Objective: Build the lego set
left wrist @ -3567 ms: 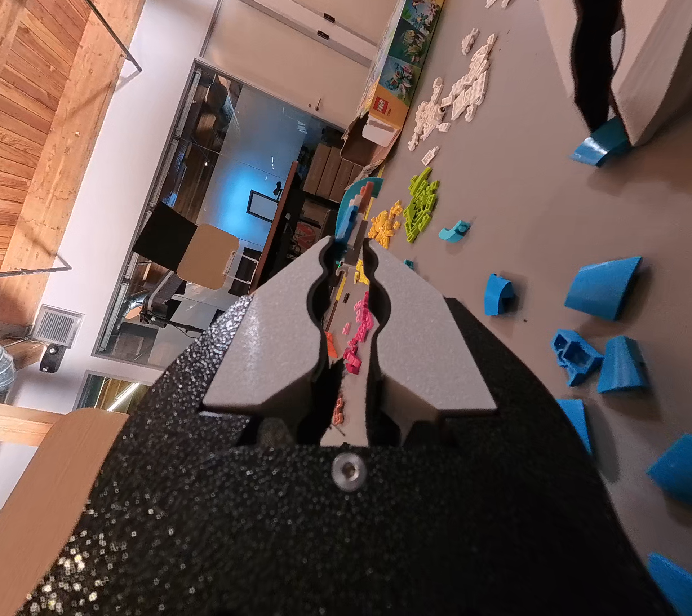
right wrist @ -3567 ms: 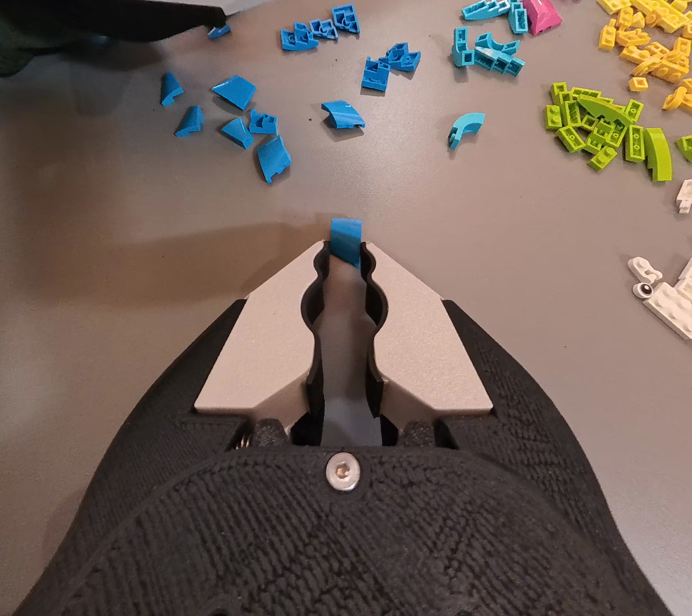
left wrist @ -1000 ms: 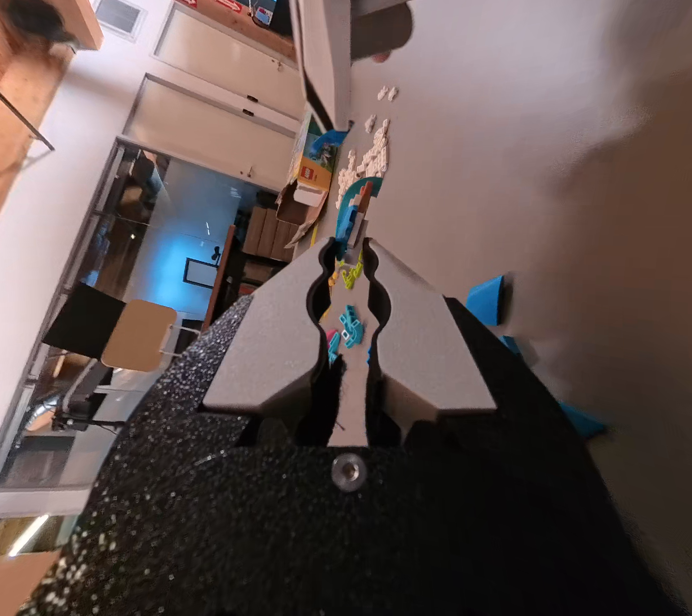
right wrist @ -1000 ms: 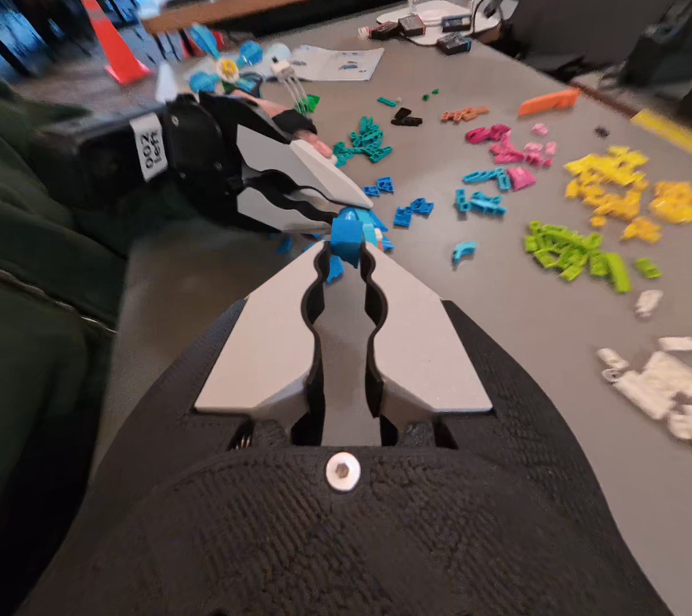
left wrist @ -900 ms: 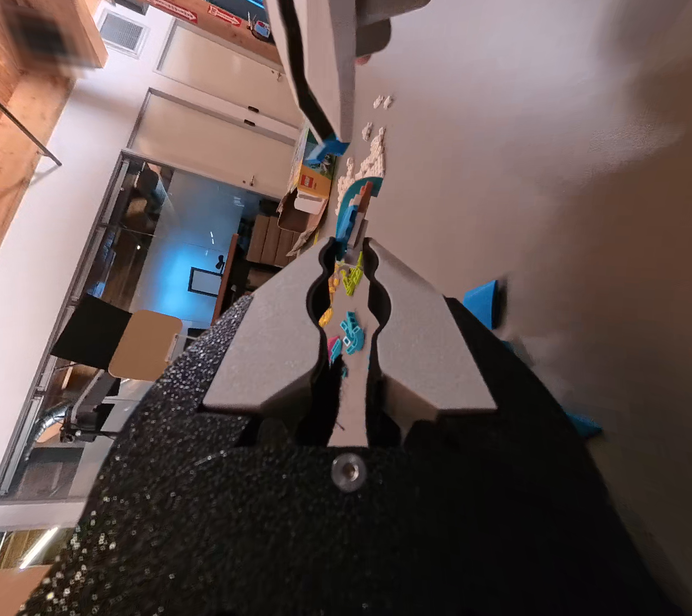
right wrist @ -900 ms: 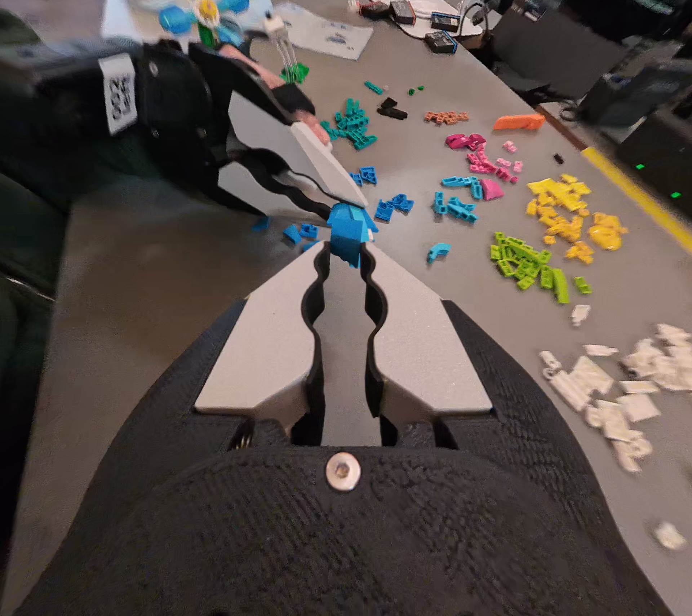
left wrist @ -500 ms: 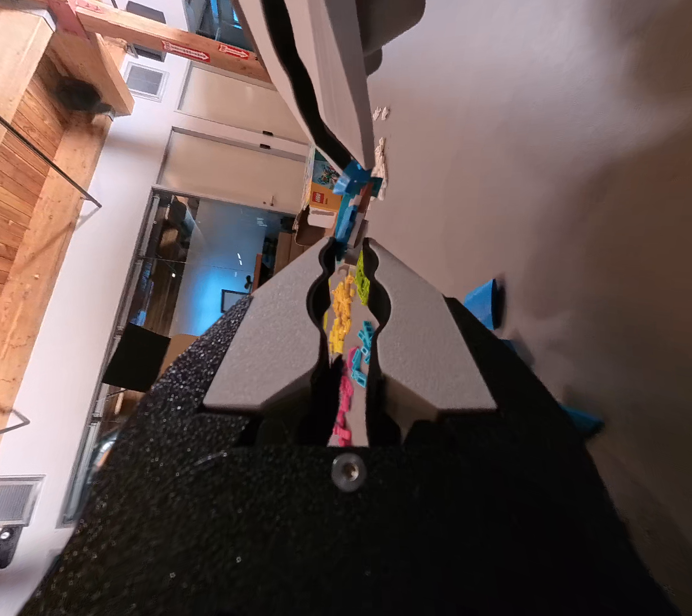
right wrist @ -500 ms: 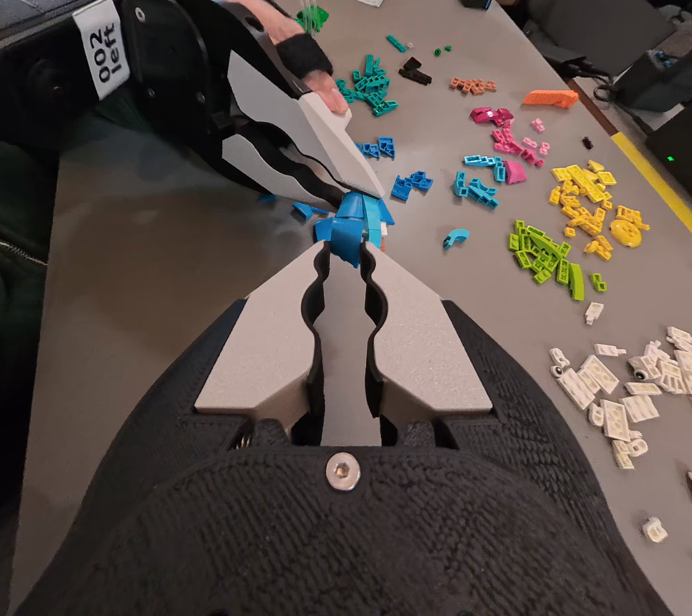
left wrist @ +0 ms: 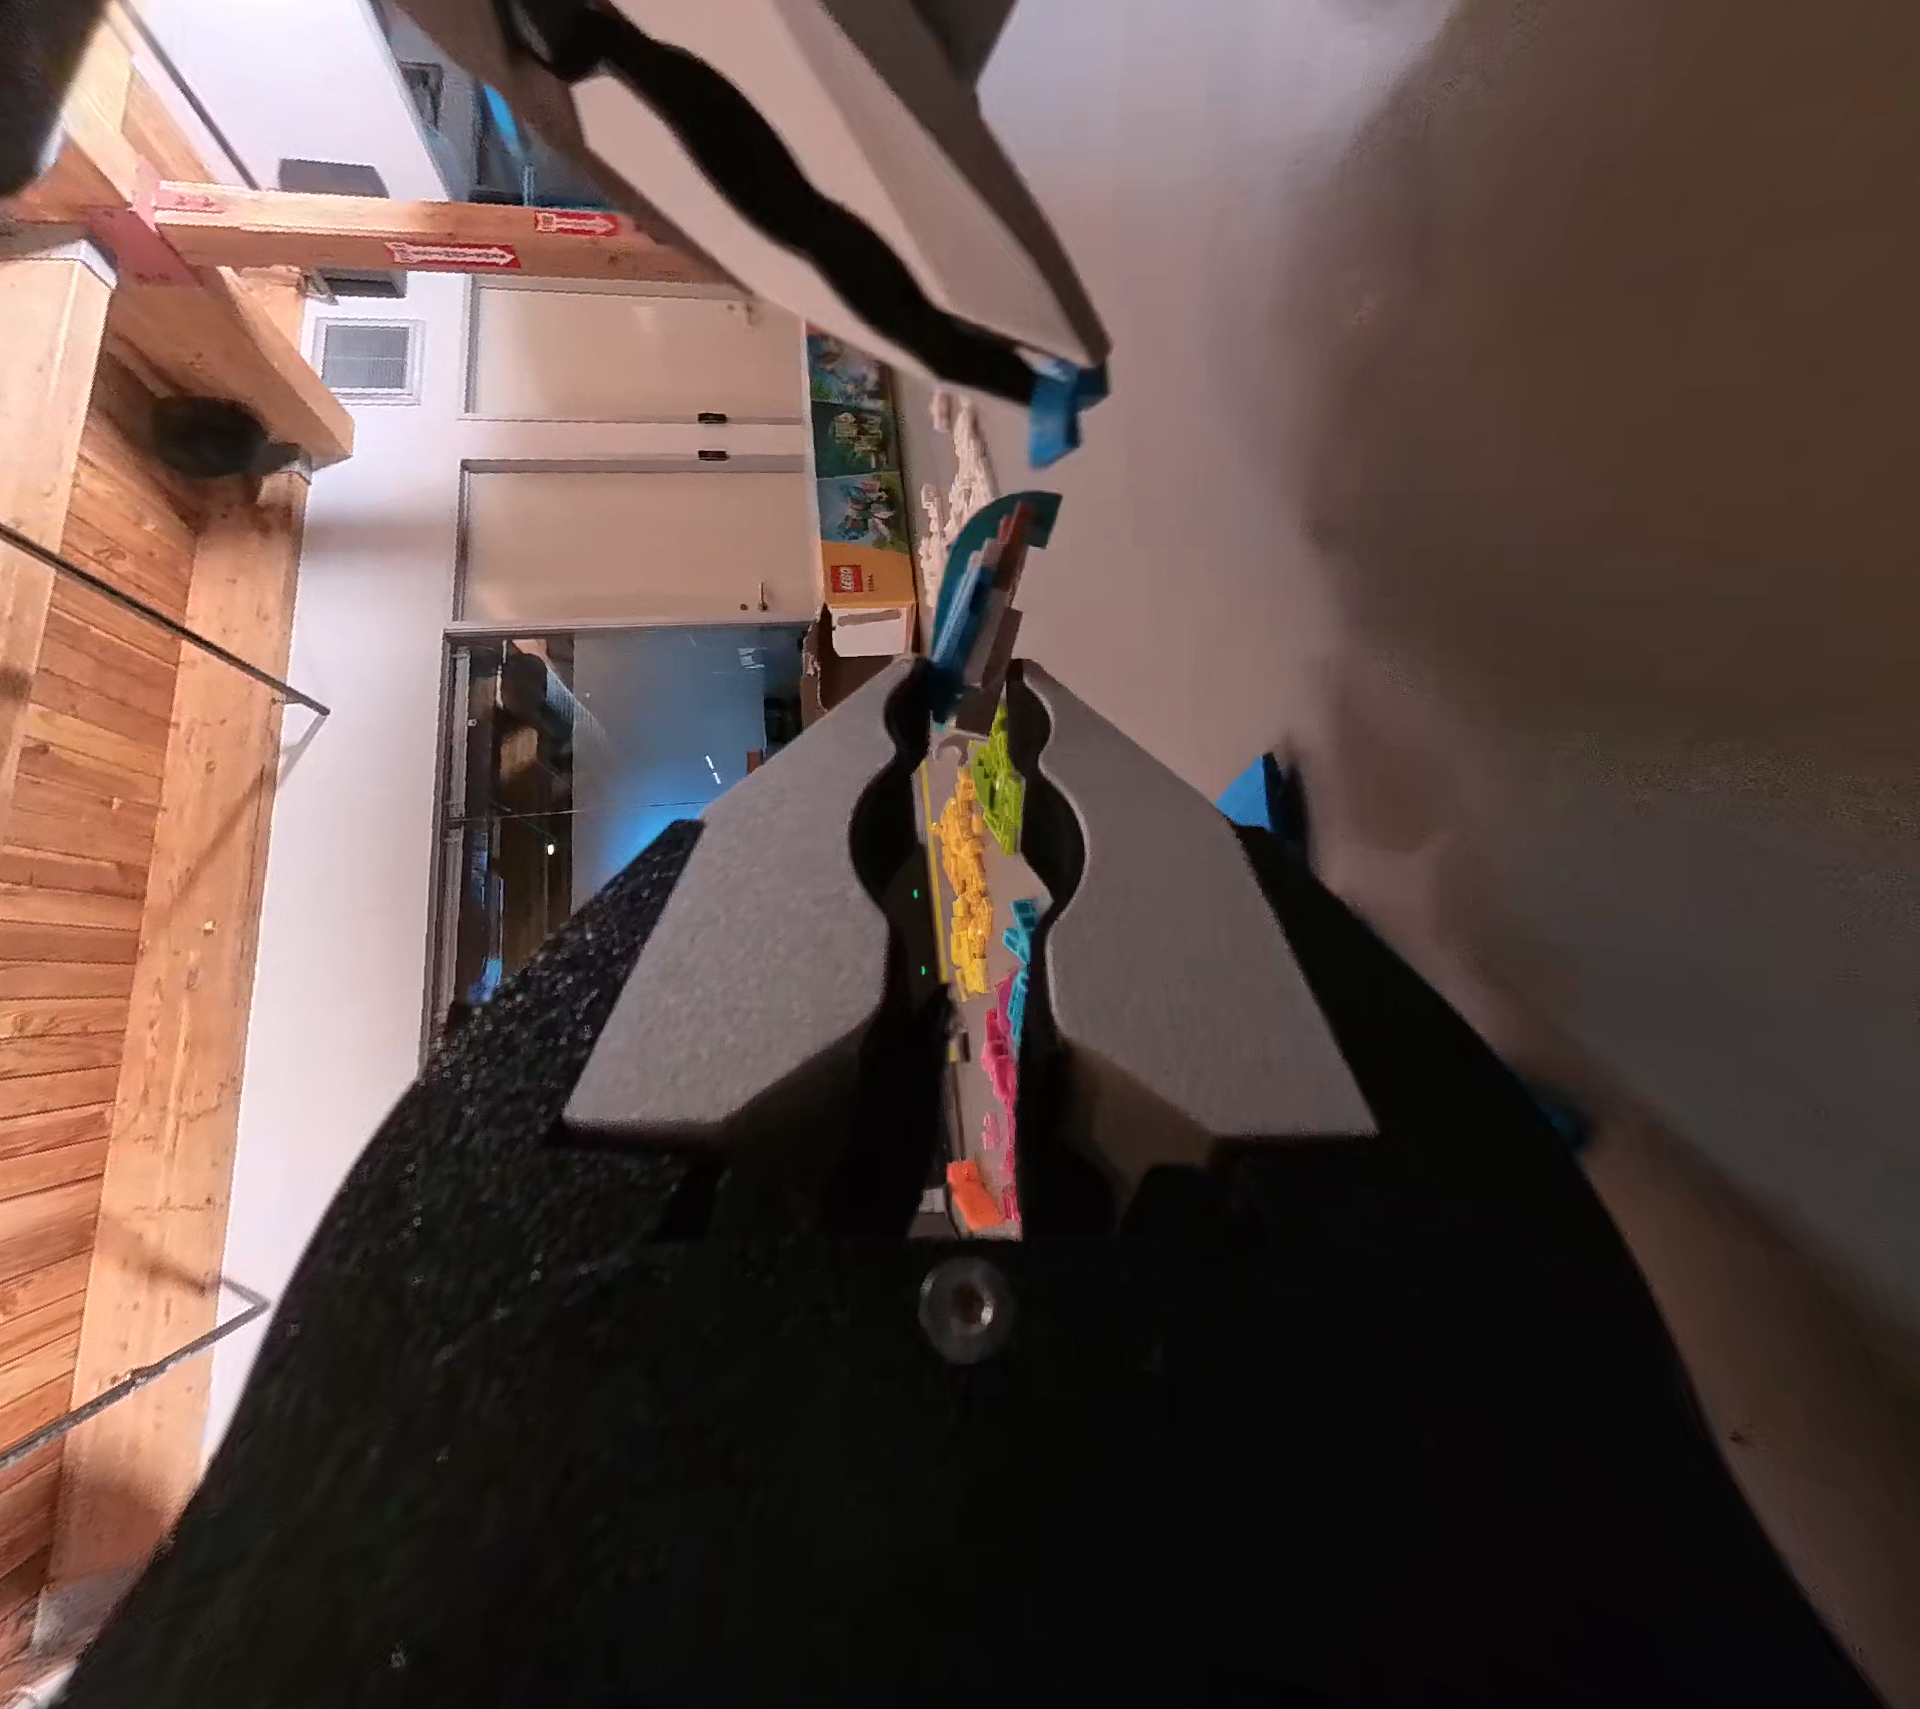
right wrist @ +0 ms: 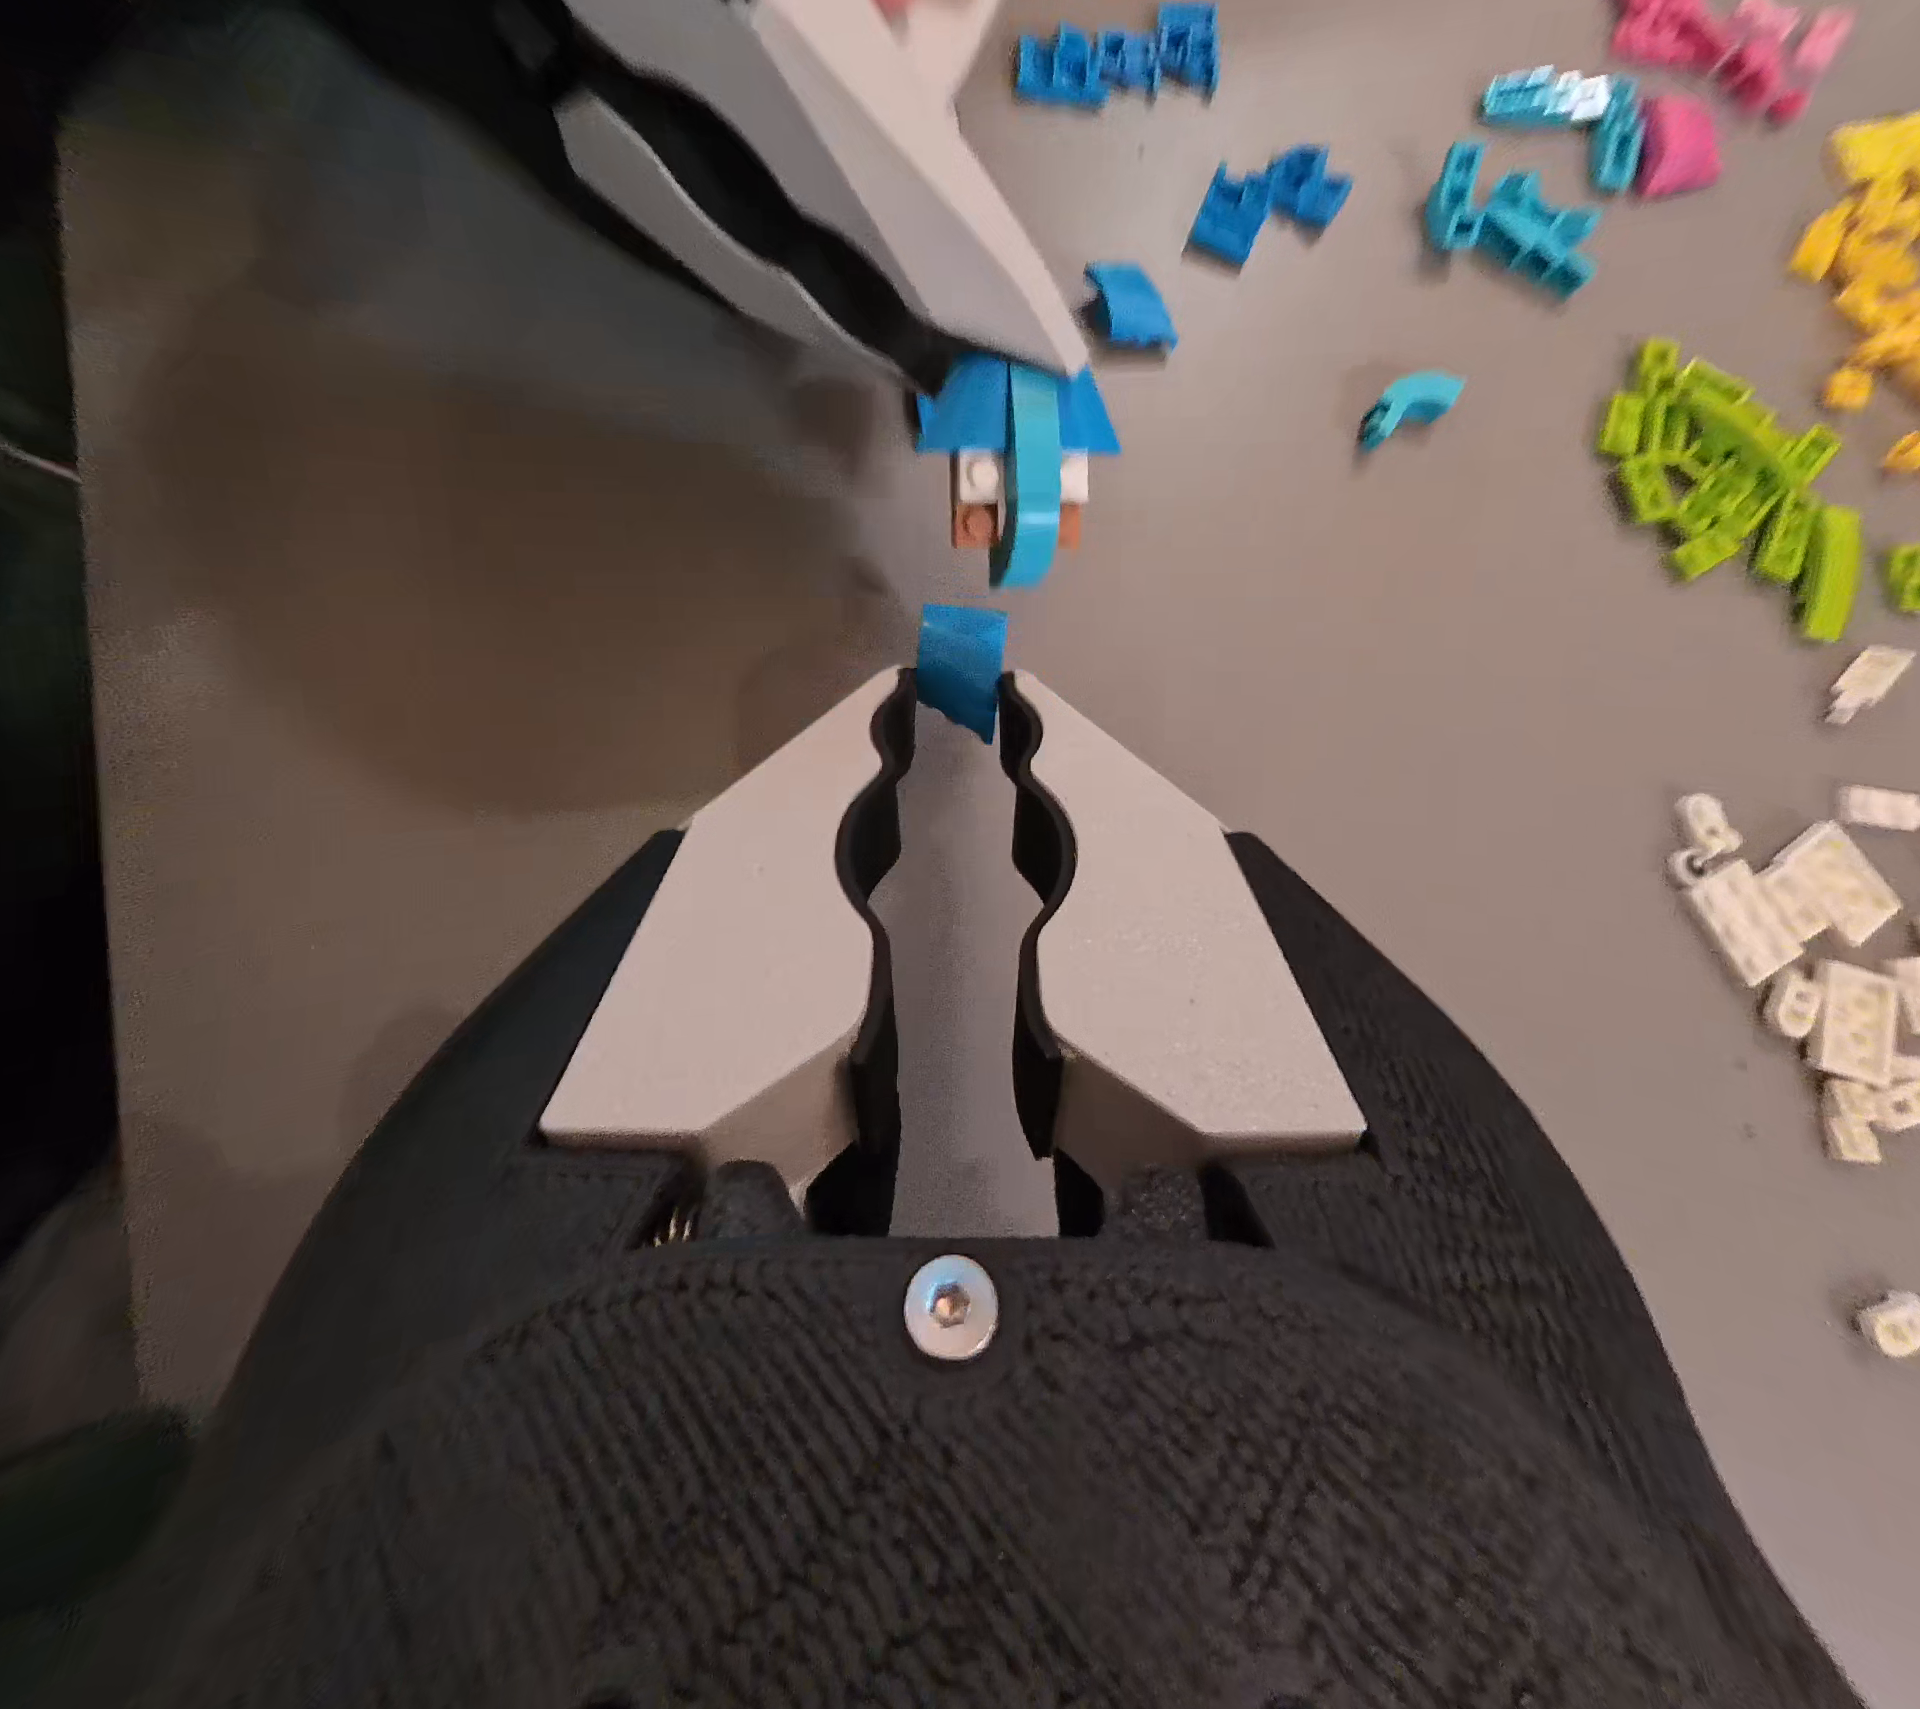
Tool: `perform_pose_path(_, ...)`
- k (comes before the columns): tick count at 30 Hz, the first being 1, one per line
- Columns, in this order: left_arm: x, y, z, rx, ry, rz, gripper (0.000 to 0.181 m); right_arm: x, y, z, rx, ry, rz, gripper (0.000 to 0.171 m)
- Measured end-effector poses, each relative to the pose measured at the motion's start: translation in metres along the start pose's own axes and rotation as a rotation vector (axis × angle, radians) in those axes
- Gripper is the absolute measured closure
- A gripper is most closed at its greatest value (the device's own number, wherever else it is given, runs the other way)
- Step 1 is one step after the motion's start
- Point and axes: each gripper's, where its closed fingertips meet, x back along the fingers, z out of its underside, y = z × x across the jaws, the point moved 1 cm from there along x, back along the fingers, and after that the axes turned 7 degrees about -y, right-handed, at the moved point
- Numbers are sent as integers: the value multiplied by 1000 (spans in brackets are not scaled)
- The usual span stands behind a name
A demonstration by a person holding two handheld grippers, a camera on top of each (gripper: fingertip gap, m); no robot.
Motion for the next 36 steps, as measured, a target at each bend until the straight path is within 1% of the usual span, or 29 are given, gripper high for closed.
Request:
perform_pose_path(3, 1, -2, 0, 12, -10, 13, 169, -5, -2, 16, -11, 47, -16, 157)
perform_pose_path(6, 2, -3, 0, 14, -11, 18, 169, -9, -3, 21, -4, 62, -20, 157)
perform_pose_path(18, 4, 0, 0, 22, -9, 2, 169, -13, 1, 25, 2, 67, -33, 157)
perform_pose_path(27, 4, 1, 1, 27, -7, 0, 169, -16, 1, 24, -11, 39, -35, 156)
perform_pose_path(36, 4, 0, 3, 35, 0, 2, 169, -14, 1, 24, -20, 23, -28, 145)
